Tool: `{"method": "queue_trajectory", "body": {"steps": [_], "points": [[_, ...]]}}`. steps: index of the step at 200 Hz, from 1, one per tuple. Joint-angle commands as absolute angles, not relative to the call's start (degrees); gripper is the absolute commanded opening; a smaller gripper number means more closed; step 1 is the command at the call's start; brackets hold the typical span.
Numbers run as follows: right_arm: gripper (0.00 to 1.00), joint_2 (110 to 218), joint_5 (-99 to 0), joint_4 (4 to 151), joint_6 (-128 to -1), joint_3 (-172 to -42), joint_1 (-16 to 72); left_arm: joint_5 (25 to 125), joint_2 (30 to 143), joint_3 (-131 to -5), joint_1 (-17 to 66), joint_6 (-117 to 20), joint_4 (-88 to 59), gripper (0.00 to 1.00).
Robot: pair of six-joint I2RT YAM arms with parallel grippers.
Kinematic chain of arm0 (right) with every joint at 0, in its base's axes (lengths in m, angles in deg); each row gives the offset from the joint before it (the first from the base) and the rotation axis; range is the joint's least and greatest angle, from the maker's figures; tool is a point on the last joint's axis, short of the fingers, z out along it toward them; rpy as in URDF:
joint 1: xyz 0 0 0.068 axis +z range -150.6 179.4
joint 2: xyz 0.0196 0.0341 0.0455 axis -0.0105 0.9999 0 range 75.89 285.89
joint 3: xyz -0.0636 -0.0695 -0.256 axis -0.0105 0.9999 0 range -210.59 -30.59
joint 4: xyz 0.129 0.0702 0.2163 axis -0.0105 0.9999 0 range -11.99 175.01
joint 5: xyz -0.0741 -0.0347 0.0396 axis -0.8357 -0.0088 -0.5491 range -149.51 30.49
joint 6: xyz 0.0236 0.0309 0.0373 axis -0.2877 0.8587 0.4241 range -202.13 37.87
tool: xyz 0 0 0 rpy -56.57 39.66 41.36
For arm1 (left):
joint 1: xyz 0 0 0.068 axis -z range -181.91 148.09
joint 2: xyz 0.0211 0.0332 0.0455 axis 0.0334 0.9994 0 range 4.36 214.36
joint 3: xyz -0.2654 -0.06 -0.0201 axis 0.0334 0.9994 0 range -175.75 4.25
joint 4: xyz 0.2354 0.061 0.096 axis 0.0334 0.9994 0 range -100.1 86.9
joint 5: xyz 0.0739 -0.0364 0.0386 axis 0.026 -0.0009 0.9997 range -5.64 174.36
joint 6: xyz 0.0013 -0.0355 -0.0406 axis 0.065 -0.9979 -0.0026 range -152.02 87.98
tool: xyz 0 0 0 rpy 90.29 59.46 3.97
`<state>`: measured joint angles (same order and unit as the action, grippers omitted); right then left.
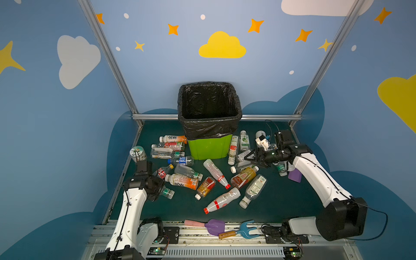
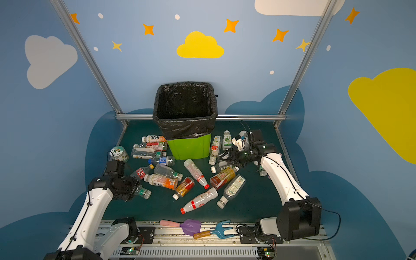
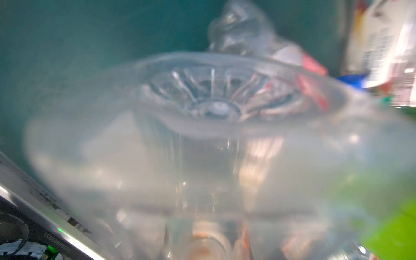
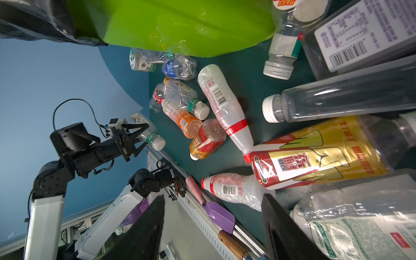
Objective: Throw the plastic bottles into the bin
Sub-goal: 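Close the left gripper on the clear green-capped bottle and lift it, then swing the green-capped bottle over the bin and open the left gripper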
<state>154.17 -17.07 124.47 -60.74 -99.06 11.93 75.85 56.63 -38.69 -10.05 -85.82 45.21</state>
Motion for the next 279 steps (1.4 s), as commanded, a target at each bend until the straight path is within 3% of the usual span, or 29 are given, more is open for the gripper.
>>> {"method": "queue_trajectory", "body": {"steps": [1,91,122,158,166,181,188,208,222,258,279], "points": [[0.67,152.3,-18.5,126.3,-61.6,-100.2,11.3,76.4,55.0,-42.5,-10.3,-84.6,47.5,0.43],[0.67,150.3,-21.4,126.5,-59.2,-100.4,10.6,75.1,55.4,-67.8,-10.1,-84.3,36.6,0.43],[0.67,150.2,-21.8,126.1,-57.7,-101.5,10.6,70.0,67.5,-86.2,-7.0,-82.5,29.0,0.43],[0.66,149.7,-23.5,126.1,-56.4,-102.5,10.8,69.8,93.0,-118.9,6.0,-73.2,30.4,0.44],[0.66,149.5,-24.0,126.0,-56.2,-102.4,10.9,69.5,99.7,-127.6,8.4,-70.9,32.4,0.52],[0.66,149.0,-24.8,126.1,-55.6,-101.8,10.9,69.1,112.2,-144.0,10.7,-68.8,38.0,0.87],[0.67,148.5,-25.0,126.0,-55.3,-101.4,10.8,68.8,117.9,-153.3,11.3,-69.0,40.7,0.99],[0.68,146.7,-26.0,126.4,-54.5,-100.3,10.6,68.6,128.5,-175.9,11.0,-71.1,47.6,1.0],[0.69,144.9,-27.4,126.5,-53.6,-99.3,10.3,69.6,121.8,-166.4,10.6,-69.6,45.2,1.0],[0.7,140.9,-30.1,125.2,-51.5,-95.5,9.2,78.0,97.0,-128.6,10.6,-63.0,33.8,1.0],[0.7,140.7,-31.4,126.4,-51.7,-94.9,8.2,81.7,88.6,-116.8,10.7,-60.1,36.2,1.0]]}}
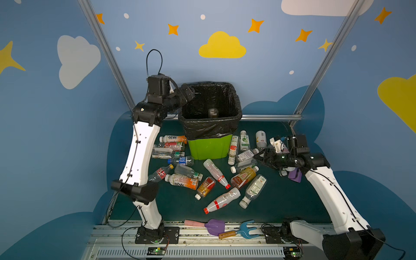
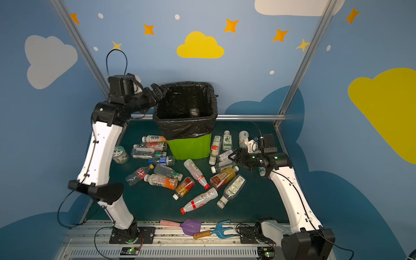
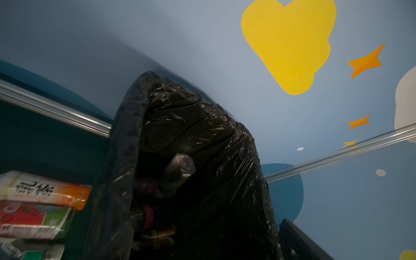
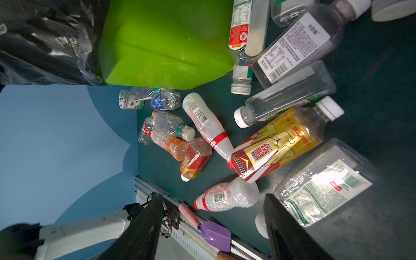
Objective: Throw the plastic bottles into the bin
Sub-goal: 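Swing the green-capped bottle over the bin and open the left gripper, then lower the left arm back while the right gripper descends onto a clear labelled bottle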
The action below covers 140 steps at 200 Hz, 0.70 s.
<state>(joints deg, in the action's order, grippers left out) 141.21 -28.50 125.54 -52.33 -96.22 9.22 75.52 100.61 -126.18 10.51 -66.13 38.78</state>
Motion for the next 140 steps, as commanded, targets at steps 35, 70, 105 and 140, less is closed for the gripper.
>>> {"method": "queue_trajectory", "body": {"steps": [35,70,105,140], "points": [[0.7,140.2,-35.4,129.0,-51.6,-93.1,6.2,81.9,75.6,-94.0,11.4,-55.7,37.4,1.0],[0.7,138.7,-37.4,130.5,-50.1,-87.3,5.3,83.0,66.1,-74.0,12.8,-57.7,36.8,1.0],[0.69,136.5,-37.5,129.6,-46.8,-79.6,5.5,84.9,59.6,-56.1,17.9,-64.5,30.0,1.0],[0.69,134.9,-38.6,126.9,-43.0,-73.9,6.5,85.9,58.0,-47.0,21.3,-68.2,25.7,1.0]]}}
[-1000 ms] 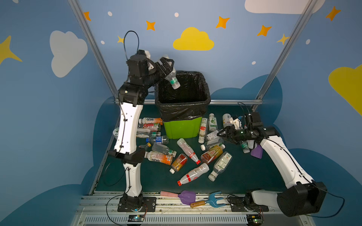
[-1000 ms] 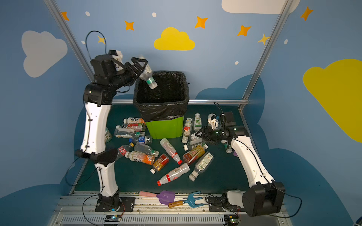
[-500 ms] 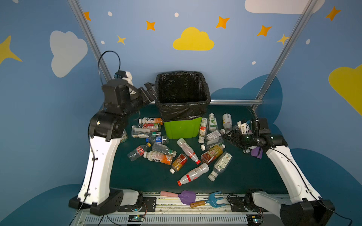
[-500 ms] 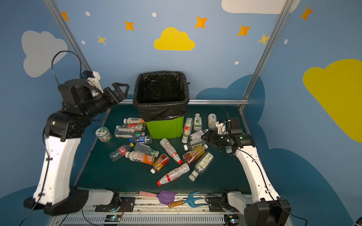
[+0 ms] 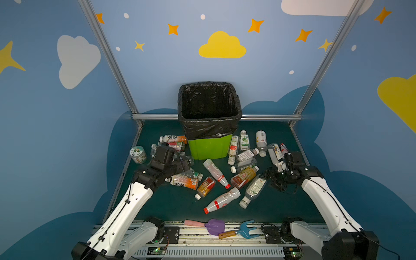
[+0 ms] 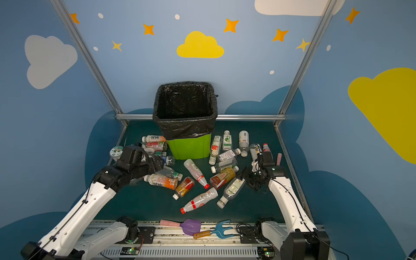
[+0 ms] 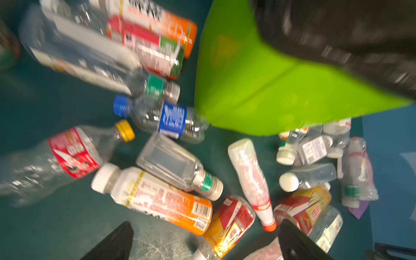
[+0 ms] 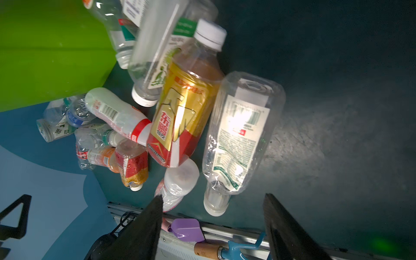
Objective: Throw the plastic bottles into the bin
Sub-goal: 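Lower the left arm back while the right gripper descends onto a clear labelled bottle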
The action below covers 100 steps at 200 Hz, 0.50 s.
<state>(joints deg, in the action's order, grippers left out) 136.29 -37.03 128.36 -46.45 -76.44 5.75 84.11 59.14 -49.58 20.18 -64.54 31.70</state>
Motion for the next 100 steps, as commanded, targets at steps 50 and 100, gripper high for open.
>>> {"method": "queue_trajectory", "body": {"steps": [50,100], "points": [[0.72,137.0,-41.1,122.6,-38.6,-70.8,10.2,83.1,62.5,-48.8,21.3,-64.8,25.9,1.0],[0.77,142.0,-42.8,119.6,-37.1,-70.6,12.9,81.1,64.8,-49.5,21.4,-63.6,24.9,1.0]]}}
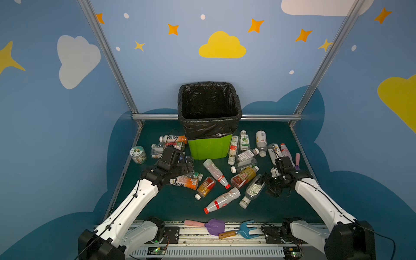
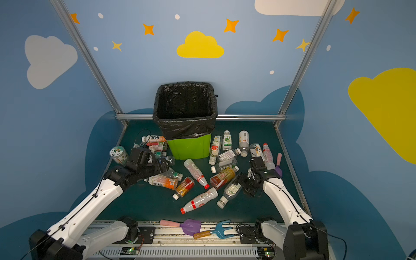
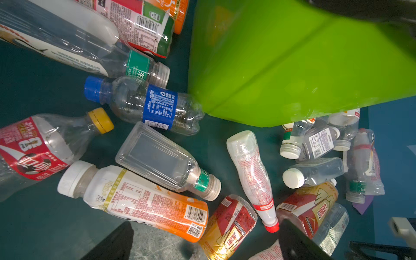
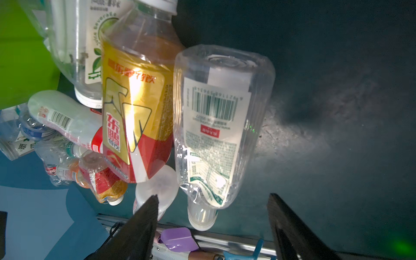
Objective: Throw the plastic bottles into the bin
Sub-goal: 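Lower the left arm back while the right gripper descends onto a clear labelled bottle, then close the right gripper on the clear labelled bottle and lift it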
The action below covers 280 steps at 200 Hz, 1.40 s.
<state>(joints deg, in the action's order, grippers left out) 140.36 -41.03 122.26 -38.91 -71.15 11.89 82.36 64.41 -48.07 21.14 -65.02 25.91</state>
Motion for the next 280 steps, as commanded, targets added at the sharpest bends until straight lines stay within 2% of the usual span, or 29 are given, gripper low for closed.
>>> {"method": "queue_trajectory", "body": {"steps": [1,280], "points": [[0.77,142.1,-42.8,119.6,-37.0,-70.6,13.0,81.1,64.8,-49.5,21.3,-63.7,24.9,1.0],[0.78,156.3,-44.2,115.0,-39.0,-73.1,14.9,80.3,64.2,-48.1,18.8,-62.8,24.2,1.0]]}}
